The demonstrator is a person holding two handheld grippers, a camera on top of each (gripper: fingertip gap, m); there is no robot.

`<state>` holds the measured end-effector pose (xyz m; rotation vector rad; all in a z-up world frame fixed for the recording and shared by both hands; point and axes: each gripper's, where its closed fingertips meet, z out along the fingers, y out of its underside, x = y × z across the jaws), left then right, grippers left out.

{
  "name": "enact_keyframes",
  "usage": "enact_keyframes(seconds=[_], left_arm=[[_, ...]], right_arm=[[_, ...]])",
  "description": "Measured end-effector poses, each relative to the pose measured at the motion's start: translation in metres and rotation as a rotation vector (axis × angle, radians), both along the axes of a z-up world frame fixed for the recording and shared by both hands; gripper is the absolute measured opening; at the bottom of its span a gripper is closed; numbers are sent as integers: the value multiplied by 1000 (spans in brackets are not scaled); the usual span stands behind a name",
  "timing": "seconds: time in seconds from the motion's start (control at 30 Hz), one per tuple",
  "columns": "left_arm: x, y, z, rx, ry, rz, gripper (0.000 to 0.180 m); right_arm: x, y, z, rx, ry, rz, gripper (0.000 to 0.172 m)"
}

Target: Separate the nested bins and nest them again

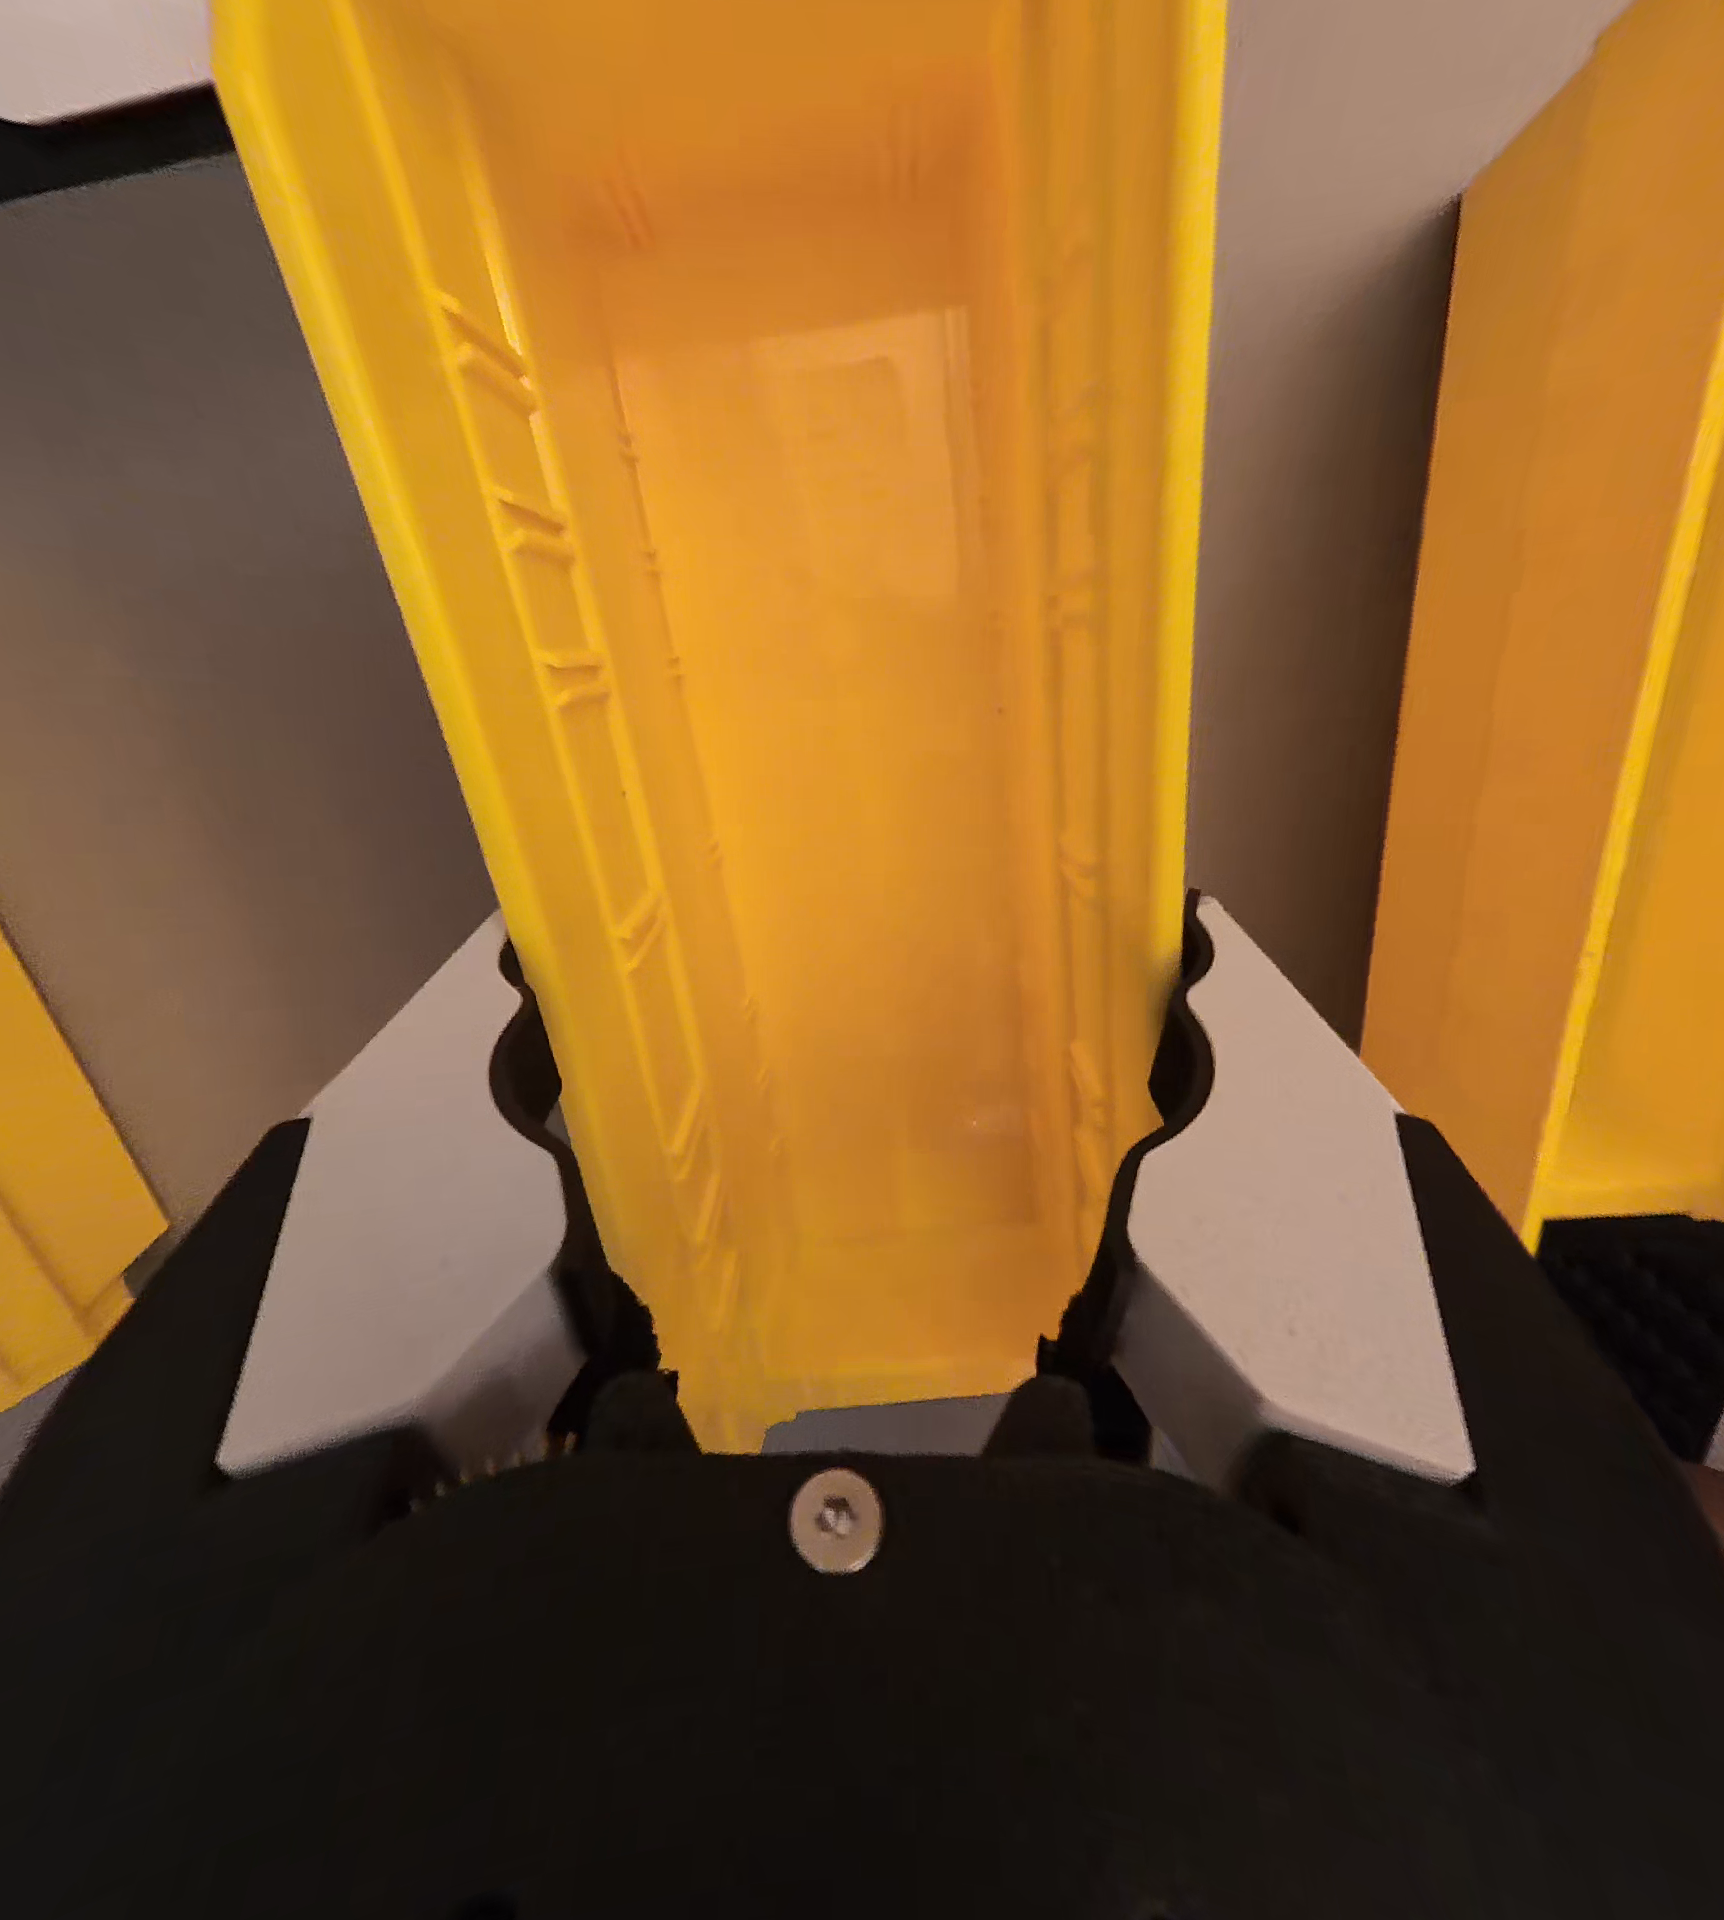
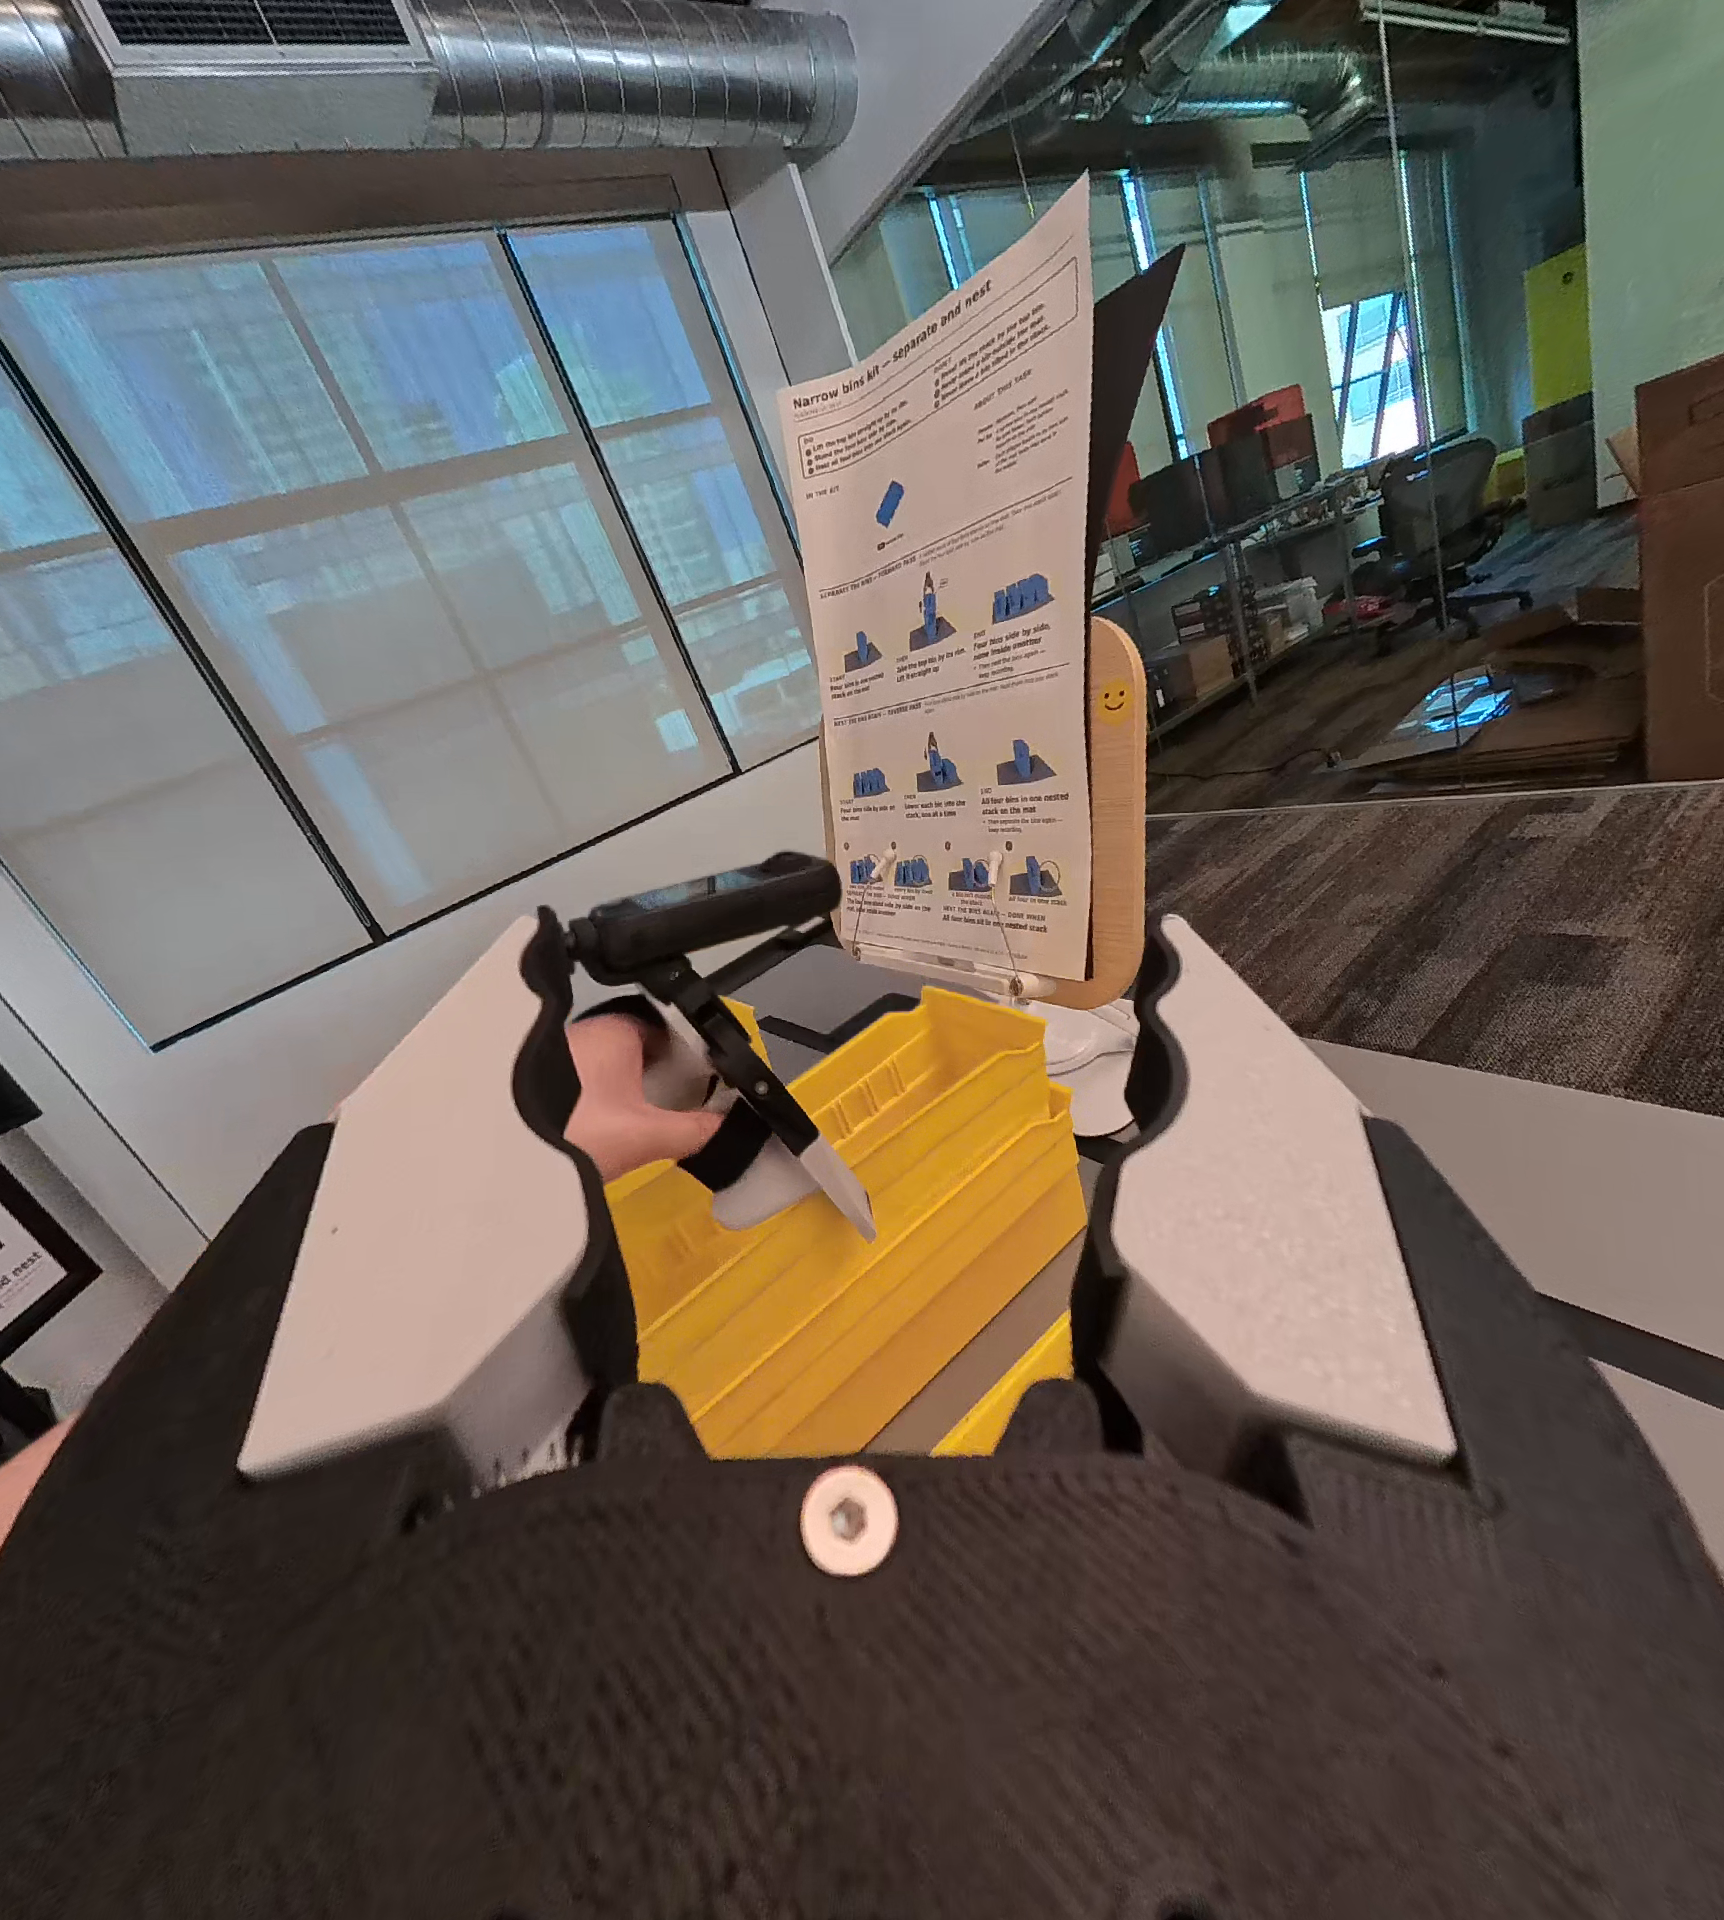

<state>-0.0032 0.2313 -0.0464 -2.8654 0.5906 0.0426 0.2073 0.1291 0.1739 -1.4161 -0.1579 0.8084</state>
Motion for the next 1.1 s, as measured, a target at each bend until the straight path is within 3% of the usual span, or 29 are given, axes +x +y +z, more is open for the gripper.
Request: enact_keyframes(seconds=[0.17,0.53,0.63,0.77,0.83,0.93,1.03,1.1], left_arm=[[3,10,-14,64,-78,29,121],[2,16,-9,153,-127,26,118],[0,10,-26,75,-103,27,125],[2,11,-31,83,-107,6,133],[4,8,-28,90,-122,-21,146],[14,4,3,164,-260,-86,149],[7,1,63,322,-427,-179,149],[-25,10,107,486,-456,-205,148]], right_arm=[[2,1,-1,-3,5,-2,108],[-2,3,-3,-10,-10,-2,108],[-2,4,-5,-19,-20,-5,108],[-1,5,-5,-19,-12,-6,108],[-1,7,-7,-26,-15,-8,108],[1,9,-9,-32,-14,-15,108],[1,11,-11,-43,-24,-21,108],[2,11,-12,-44,-27,-26,109]])
